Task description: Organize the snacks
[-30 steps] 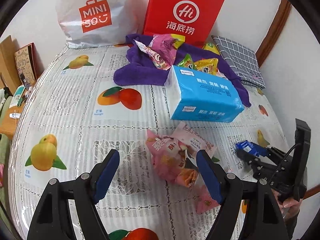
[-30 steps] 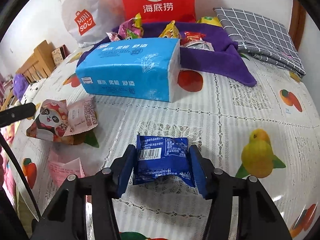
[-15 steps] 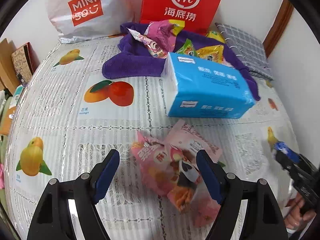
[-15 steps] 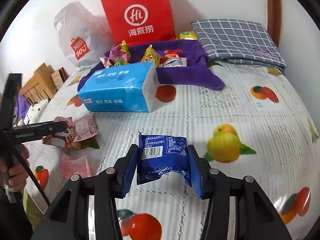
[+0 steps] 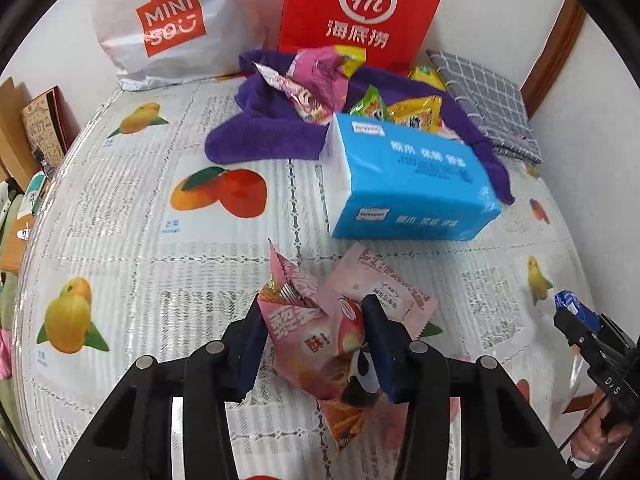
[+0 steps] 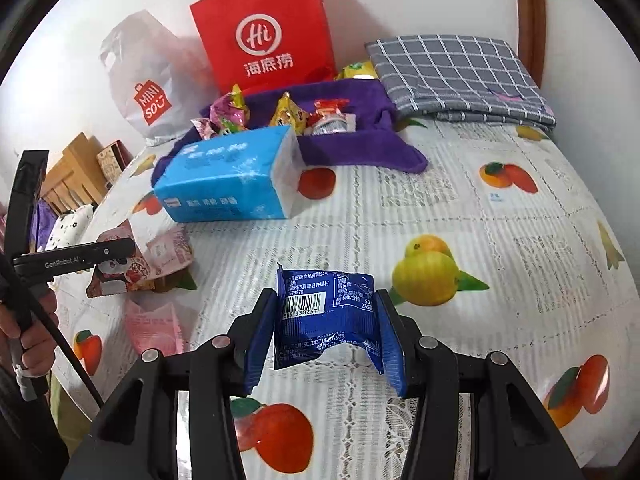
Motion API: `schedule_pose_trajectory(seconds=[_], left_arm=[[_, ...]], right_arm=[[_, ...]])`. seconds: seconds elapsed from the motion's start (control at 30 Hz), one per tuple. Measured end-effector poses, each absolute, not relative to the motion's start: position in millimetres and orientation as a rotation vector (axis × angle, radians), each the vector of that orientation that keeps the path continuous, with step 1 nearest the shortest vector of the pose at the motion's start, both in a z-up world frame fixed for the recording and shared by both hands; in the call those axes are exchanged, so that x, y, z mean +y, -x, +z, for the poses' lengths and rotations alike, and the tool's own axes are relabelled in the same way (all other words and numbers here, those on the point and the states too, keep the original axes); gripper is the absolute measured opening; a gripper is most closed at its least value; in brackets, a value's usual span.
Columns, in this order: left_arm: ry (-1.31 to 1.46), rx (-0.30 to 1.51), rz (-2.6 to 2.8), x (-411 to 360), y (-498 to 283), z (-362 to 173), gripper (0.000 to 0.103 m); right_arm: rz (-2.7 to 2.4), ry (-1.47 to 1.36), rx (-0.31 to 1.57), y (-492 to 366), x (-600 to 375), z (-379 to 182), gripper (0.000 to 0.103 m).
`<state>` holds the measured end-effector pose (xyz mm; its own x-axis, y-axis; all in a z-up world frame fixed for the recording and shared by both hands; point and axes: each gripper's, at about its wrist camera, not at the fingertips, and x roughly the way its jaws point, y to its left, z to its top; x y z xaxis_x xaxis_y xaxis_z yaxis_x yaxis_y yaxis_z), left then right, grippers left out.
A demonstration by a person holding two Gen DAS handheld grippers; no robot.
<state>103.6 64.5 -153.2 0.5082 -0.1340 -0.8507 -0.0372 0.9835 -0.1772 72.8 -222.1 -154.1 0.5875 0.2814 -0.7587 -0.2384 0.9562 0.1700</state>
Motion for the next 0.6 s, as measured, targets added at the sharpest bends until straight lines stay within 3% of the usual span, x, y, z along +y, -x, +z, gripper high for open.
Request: schedule_pose_trajectory(seconds=[0.6], left_arm=[[0.227, 0.904, -0.148, 64.3, -95.4, -77.7, 0.044]], right_arm=[[0.404, -0.002, 0.797, -75.0, -163.6, -80.8, 0.048]])
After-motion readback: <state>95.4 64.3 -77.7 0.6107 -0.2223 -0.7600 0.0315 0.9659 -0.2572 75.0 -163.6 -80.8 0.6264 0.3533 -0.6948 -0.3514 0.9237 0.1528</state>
